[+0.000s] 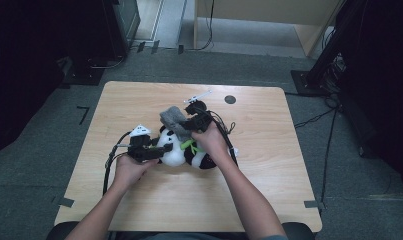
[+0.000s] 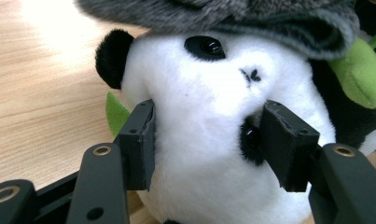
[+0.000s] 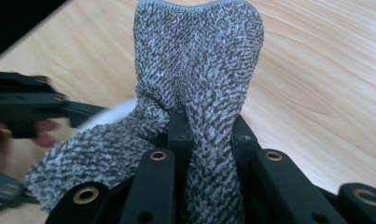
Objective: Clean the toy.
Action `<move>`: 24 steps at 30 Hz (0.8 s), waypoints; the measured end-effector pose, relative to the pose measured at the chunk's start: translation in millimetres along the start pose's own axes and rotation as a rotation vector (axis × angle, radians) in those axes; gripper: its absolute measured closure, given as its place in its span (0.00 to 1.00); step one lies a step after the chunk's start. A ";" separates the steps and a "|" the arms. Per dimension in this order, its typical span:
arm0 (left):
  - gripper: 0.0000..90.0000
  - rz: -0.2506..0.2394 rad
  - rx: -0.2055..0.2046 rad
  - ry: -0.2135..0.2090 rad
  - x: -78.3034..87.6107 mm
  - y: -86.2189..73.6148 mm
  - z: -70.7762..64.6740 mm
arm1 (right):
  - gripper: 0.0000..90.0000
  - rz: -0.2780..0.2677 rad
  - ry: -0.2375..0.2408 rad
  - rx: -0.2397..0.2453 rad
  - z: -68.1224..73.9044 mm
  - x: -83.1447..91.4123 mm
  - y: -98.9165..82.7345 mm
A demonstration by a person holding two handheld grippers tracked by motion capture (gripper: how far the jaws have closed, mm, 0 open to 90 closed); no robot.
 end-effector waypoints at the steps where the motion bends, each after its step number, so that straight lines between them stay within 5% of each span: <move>1: 0.47 -0.001 0.002 -0.001 0.0 -0.1 0.3 | 0.86 0.024 -0.052 0.016 -7.2 3.0 -1.6; 5: 0.47 -0.009 0.006 -0.003 -0.9 0.1 -0.8 | 0.86 0.035 -0.060 -0.007 -17.6 6.6 -4.3; 12: 0.47 -0.009 0.009 -0.006 -0.7 0.2 -0.2 | 0.86 0.050 -0.104 0.053 -18.3 9.6 -0.5; 24: 0.47 -0.012 0.012 -0.013 -0.2 -0.4 1.0 | 0.86 0.024 -0.160 -0.024 -46.7 33.1 -2.1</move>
Point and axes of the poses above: each handheld gripper's, and its own axes: x roughly backward along the jaws, y roughly out of its top, z roughly to its left, the point moved 1 cm from there along -x, roughly forward along the jaws, and after that the axes turned 10 degrees about -z, right-handed, at the moved point
